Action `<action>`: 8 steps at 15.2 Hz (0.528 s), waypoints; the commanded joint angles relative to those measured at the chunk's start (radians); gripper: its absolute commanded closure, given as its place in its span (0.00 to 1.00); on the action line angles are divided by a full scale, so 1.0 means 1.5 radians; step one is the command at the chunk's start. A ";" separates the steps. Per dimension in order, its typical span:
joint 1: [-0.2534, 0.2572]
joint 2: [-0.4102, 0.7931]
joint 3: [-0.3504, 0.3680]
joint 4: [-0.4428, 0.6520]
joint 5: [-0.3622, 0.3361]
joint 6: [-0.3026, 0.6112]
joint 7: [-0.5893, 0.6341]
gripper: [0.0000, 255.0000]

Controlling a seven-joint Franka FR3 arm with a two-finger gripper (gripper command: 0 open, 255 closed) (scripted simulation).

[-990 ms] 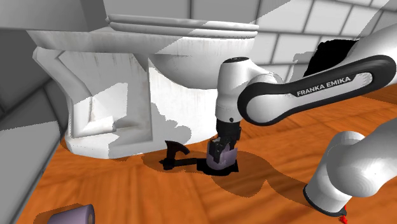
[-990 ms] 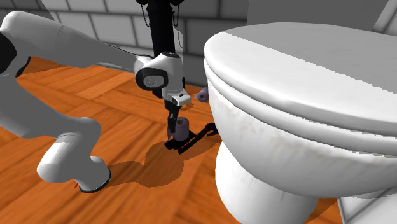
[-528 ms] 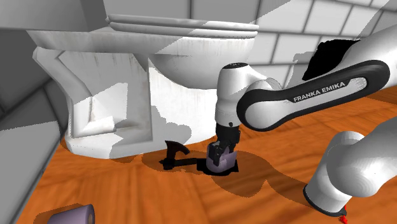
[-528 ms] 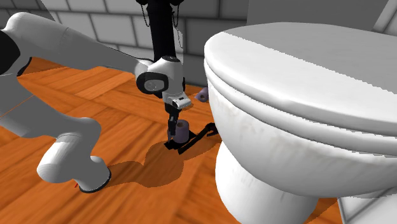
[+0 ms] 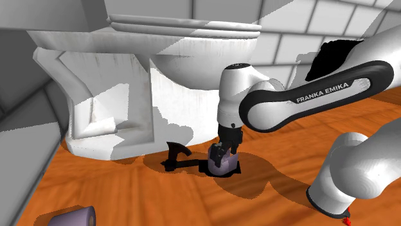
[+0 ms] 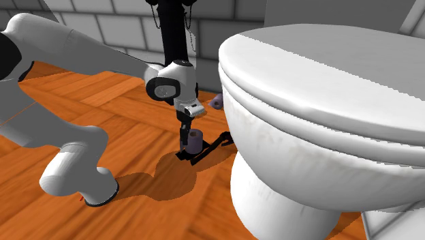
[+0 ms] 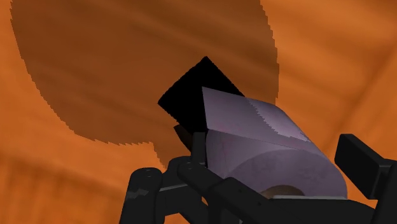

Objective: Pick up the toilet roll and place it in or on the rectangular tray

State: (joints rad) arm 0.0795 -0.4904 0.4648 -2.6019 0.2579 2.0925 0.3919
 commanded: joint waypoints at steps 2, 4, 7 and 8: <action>-0.001 -0.019 -0.011 0.032 -0.005 -0.051 -0.001 0.00; -0.002 -0.032 -0.020 0.064 -0.010 -0.095 -0.001 0.00; -0.002 -0.032 -0.020 0.064 -0.010 -0.095 -0.001 0.00; -0.002 -0.032 -0.020 0.064 -0.010 -0.095 -0.001 0.00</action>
State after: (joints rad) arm 0.0765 -0.5377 0.4346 -2.5086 0.2435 1.9529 0.3900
